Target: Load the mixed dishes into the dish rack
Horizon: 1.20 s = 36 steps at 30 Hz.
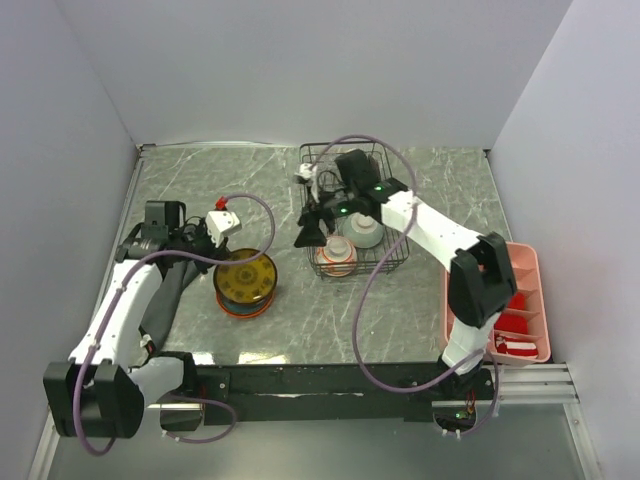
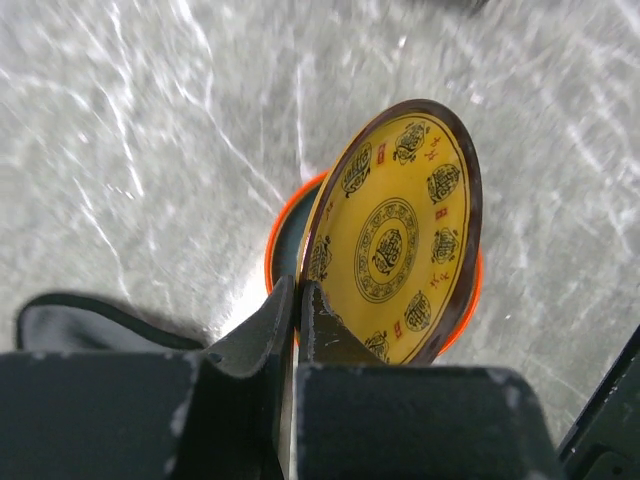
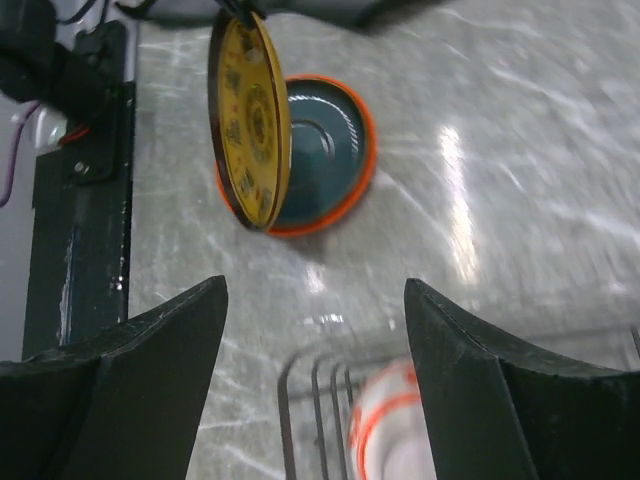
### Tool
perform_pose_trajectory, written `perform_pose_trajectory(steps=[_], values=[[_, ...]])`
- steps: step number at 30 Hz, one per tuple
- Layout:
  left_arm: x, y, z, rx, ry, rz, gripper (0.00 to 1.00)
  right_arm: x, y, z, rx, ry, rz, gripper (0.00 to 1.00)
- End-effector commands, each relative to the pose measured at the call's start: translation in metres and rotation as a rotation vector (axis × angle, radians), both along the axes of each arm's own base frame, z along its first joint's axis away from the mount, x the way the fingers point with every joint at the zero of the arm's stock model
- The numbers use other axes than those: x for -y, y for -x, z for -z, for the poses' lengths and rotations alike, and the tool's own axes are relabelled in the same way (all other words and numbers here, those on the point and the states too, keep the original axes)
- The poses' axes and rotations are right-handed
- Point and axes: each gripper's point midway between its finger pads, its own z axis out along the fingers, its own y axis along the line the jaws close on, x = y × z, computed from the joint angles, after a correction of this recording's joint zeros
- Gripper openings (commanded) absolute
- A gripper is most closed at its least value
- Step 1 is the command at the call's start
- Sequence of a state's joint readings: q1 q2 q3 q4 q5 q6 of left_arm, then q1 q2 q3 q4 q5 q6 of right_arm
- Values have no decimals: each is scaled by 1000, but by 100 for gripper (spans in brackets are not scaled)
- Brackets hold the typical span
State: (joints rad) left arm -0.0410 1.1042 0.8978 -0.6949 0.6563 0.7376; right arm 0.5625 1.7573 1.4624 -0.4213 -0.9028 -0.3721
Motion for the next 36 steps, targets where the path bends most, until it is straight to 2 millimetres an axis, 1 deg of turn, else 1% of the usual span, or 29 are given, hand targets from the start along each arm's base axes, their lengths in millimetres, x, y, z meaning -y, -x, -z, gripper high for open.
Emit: perform_pose_trajectory(steps=[1,2,4,5,9,10,13,14,16,17,18,20,21,22,23,24,25,26,27,28,29,30,31,32,33,34,35,36], values=[[17,4,-53,116,104,39,1,-37,24,-17,59,-62,-198,80],[18,6,-62,139,112,39,1,-42,25,-12,41,-63,-207,80],[20,8,-71,148,138,30,1,-53,33,-14,18,-83,-237,81],[20,9,-78,164,144,30,1,-57,34,-10,8,-81,-242,81],[24,7,-93,184,180,23,1,-69,38,-10,9,-89,-260,81],[25,7,-96,187,187,21,1,-72,37,-9,-1,-90,-255,80],[25,5,-98,190,192,19,1,-79,32,-12,-16,-103,-239,70],[25,4,-96,188,191,20,1,-80,30,-14,-18,-104,-230,61],[25,2,-97,191,195,19,1,-83,27,-17,-21,-111,-216,47],[26,2,-96,185,198,22,1,-83,25,-17,-22,-110,-207,31],[26,1,-95,182,202,19,1,-83,22,-15,-19,-100,-185,21],[27,-2,-96,185,209,18,1,-83,19,-19,-23,-103,-145,0],[28,-4,-97,178,220,7,1,-82,13,-16,-23,-86,-99,0],[28,-7,-100,180,230,-8,3,-82,12,-24,-26,-96,-78,0],[27,-13,-108,208,240,-21,14,-81,10,-26,-23,-92,-54,0],[28,-16,-114,195,269,-51,25,-78,4,-28,-9,-85,-19,0],[29,-21,-132,230,294,-69,37,-76,1,-38,17,-91,14,0],[30,-28,-153,279,327,-84,55,-72,-5,-44,35,-88,53,0],[31,-30,-173,276,394,-131,64,-68,-12,-50,53,-85,101,0],[31,-33,-205,332,434,-148,73,-58,-30,-65,89,-86,226,0],[31,-37,-223,356,471,-172,86,-52,-38,-72,101,-91,280,0],[30,-41,-245,388,523,-201,88,-45,-45,-80,91,-98,352,0],[30,-41,-268,434,542,-196,89,-29,-63,-96,134,-110,472,0],[29,-47,-273,438,551,-208,89,-21,-71,-103,140,-117,545,0],[28,-51,-282,441,584,-237,89,-14,-77,-111,154,-129,591,0],[19,-60,-284,463,585,-306,89,-6,-79,-123,180,-136,622,0],[15,-65,-280,463,587,-338,89,10,-93,-129,233,-116,736,0],[11,-71,-266,446,577,-370,89,20,-98,-133,248,-115,804,0]])
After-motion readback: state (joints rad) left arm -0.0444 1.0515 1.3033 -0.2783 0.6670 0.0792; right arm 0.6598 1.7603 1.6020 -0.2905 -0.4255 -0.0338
